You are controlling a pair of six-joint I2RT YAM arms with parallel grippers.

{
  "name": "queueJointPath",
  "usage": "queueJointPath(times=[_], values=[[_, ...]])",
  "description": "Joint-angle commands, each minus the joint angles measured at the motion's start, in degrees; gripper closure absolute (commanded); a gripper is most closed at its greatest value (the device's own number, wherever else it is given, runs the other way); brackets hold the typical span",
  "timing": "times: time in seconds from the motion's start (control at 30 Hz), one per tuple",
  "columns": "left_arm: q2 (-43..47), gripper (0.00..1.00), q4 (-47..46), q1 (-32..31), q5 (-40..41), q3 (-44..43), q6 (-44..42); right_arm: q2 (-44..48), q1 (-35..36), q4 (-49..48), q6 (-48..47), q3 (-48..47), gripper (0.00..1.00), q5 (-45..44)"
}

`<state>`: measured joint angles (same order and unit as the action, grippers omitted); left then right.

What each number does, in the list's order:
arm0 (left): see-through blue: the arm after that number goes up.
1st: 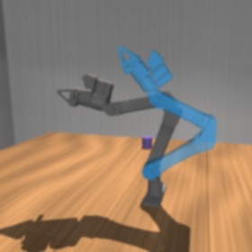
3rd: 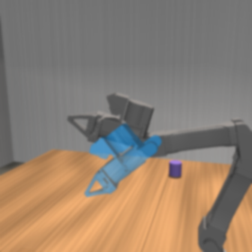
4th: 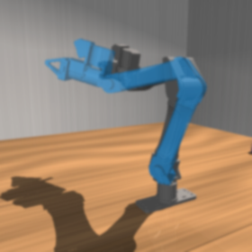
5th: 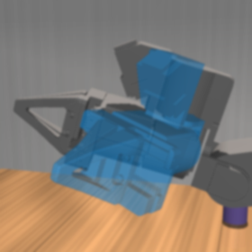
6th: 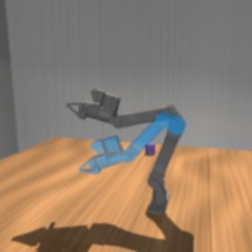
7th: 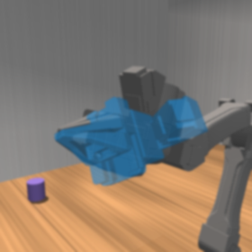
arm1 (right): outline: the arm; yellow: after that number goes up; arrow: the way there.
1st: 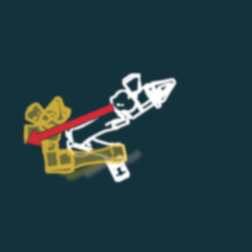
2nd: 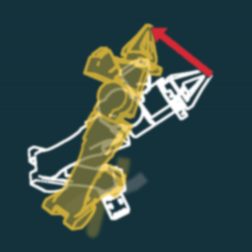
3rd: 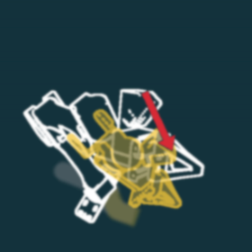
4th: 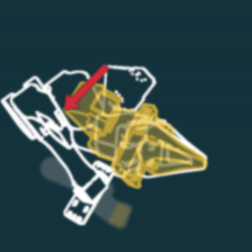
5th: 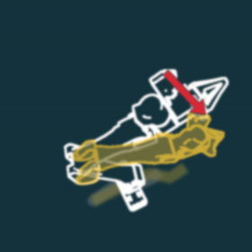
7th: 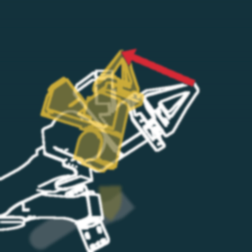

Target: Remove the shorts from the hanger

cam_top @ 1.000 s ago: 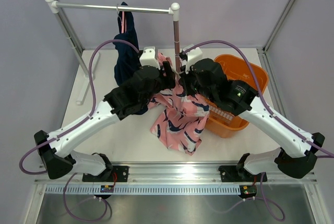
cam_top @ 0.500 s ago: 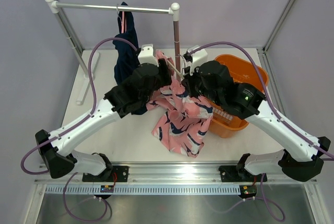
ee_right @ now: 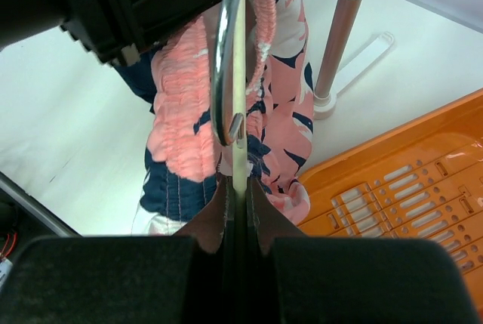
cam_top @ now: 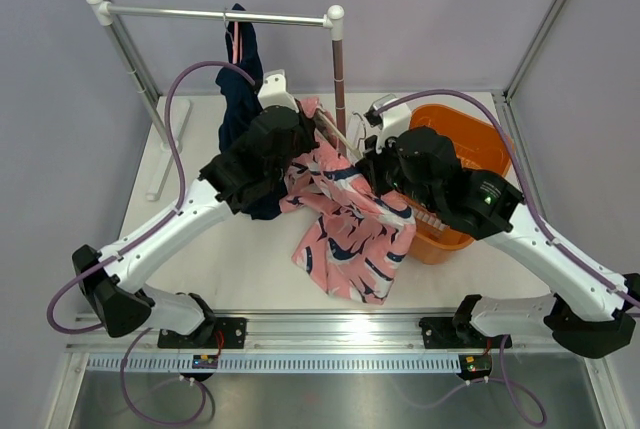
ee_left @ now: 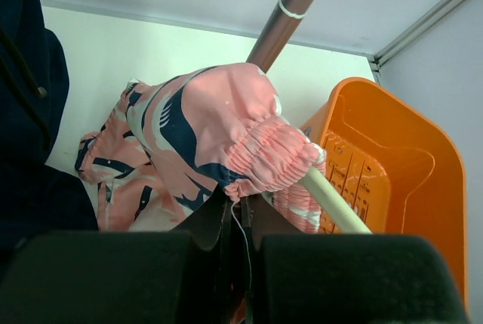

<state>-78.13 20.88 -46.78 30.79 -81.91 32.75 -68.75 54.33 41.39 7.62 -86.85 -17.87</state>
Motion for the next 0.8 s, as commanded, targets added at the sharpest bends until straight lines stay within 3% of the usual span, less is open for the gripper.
queueJointPath(times=[0.0,0.4,0.53,0.77], values=[[-1.1,1.00,-1.8,4.9,6.6,-2.6,0.0,6.1,0.9,4.0,0.1,0.3,1.00,2.1],[-5.5,1.00,-2.3,10.5,2.4,-3.3,1.0,13.6,0.8,4.1,-0.6,2.9,1.00,0.6],[-5.8,1.00,-4.0,11.4,-3.2,-3.2,-1.0,15.5,0.8,3.5,-0.6,3.4,1.00,-1.0],[-6.6,1.00,-2.4,9.5,-13.1,-2.4,-1.8,17.0,0.8,-7.6,-1.9,5.6,1.00,-6.0]])
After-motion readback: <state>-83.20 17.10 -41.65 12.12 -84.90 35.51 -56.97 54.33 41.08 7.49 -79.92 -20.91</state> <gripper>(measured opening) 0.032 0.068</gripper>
